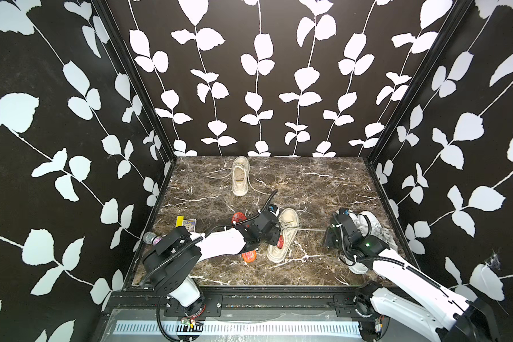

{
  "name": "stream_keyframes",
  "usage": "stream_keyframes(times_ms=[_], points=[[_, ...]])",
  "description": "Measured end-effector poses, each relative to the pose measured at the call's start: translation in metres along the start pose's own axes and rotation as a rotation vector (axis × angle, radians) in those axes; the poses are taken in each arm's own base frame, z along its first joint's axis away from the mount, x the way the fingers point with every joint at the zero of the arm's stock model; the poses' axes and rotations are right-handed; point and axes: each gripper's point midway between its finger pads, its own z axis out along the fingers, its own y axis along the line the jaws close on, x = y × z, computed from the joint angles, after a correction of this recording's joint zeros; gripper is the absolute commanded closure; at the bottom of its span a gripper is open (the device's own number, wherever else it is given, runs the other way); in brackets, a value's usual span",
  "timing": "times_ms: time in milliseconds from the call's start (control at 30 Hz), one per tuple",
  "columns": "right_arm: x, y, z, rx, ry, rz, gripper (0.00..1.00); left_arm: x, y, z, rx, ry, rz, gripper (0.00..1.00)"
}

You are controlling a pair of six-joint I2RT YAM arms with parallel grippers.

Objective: Remove the insole from the shoe
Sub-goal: Untie the shoelace on the shoe.

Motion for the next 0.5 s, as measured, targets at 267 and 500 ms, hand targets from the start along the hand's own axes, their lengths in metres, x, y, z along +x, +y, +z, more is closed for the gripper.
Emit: stream_keyframes(times_ms=[267, 500], points=[[-0.009, 0.006, -0.018, -0.044, -0.026, -0.018, 0.53, -0.010, -0.015, -0.005, 0.024, 0.006, 0.029, 1.00], [-0.042, 0.039, -0.046, -0.126, -0.066, -0.079, 0.43, -0.017, -0.028, -0.010, 0.062, 0.014, 0.038, 1.00]])
